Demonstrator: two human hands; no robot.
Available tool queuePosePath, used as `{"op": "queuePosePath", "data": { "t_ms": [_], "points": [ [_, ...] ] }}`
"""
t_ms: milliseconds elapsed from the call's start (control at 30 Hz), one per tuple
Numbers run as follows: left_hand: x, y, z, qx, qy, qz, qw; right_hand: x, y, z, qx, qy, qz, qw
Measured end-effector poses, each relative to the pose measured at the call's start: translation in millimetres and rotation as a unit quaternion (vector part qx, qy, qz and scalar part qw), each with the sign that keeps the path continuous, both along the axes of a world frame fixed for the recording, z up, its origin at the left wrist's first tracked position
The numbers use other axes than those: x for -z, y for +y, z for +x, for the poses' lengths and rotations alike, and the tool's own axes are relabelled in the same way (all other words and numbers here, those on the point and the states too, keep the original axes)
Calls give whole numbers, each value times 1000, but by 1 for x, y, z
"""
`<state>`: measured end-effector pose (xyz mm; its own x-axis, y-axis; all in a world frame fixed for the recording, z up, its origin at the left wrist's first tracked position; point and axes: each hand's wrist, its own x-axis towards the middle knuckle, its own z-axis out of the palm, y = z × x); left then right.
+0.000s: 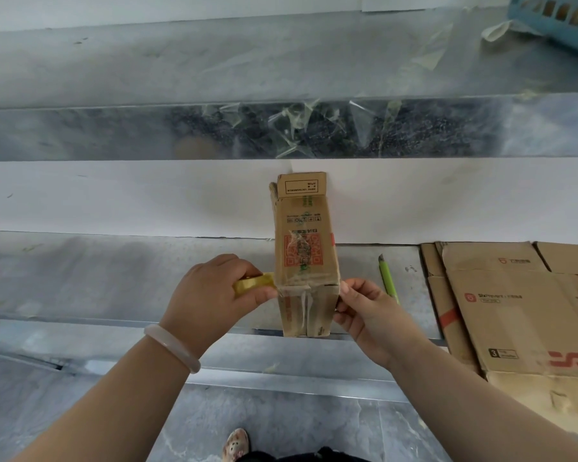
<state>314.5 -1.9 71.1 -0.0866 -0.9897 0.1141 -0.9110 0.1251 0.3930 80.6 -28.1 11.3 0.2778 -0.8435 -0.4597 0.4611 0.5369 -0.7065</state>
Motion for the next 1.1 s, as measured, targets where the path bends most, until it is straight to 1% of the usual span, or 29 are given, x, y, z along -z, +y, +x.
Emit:
{"op": "queuePosePath", "data": {
  "t_ms": [67, 133, 167, 200, 233, 267, 300, 333, 367, 400, 433, 467, 500, 533, 567, 667, 767, 833, 900, 967, 1033, 1100],
  "points": [
    [-1, 0, 0, 1, 6, 6, 1000, 1, -2, -1, -29, -21, 49, 998],
    [-1, -1, 0, 0, 12, 8, 1000, 1, -3, -5, -38, -9, 82, 996],
    [-2, -1, 0, -1, 14, 8, 1000, 1, -4, -7, -36, 27, 81, 996],
    [-3, -1, 0, -1, 15, 8, 1000, 1, -3, -11, -29, 90, 61, 994],
    [-3, -1, 0, -1, 15, 7, 1000, 1, -2, -14, -12, 175, 20, 984],
    [-3, -1, 0, 0, 15, 7, 1000, -1, 0, -16, 19, 264, -38, 964],
    [-3, -1, 0, 0, 15, 8, 1000, -5, 1, -18, 57, 329, -110, 936],
    [-3, -1, 0, -1, 16, 8, 1000, -11, 1, -18, 85, 366, -201, 905],
    [-3, -1, 0, -2, 17, 10, 1000, -19, 1, -16, 94, 380, -305, 868],
    [-2, -2, 0, -3, 17, 10, 1000, -25, -1, -13, 82, 390, -406, 822],
    [-2, -2, 1, -4, 16, 11, 1000, -26, -5, -10, 60, 410, -495, 764],
    [-1, -2, 1, -5, 15, 10, 1000, -25, -9, -7, 35, 432, -567, 700],
    [0, -2, 2, -6, 17, 10, 1000, -22, -13, -6, 21, 454, -617, 643],
    [1, -2, 2, -8, 19, 11, 1000, -19, -16, -6, 20, 469, -648, 600],
    [1, -2, 2, -10, 22, 12, 1000, -17, -18, -7, 29, 477, -667, 572],
    [3, -2, 2, -11, 28, 6, 1000, -14, -19, -12, 51, 492, -694, 523],
    [3, -3, 2, -8, 29, 8, 1000, -10, -19, -17, 41, 513, -722, 463],
    [4, -3, 2, -4, 25, 5, 1000, -13, -20, -19, 30, 521, -731, 441],
    [3, -4, 3, 0, 23, 5, 1000, -17, -19, -20, 13, 534, -726, 434],
    [3, -5, 3, 0, 18, 11, 1000, -25, -17, -20, 1, 552, -709, 440],
    [3, -5, 4, -1, 15, 8, 1000, -37, -15, -12, 11, 561, -689, 459],
    [4, -5, 5, -5, 16, 2, 1000, -46, -13, 3, 16, 553, -682, 477]
  ]
}}
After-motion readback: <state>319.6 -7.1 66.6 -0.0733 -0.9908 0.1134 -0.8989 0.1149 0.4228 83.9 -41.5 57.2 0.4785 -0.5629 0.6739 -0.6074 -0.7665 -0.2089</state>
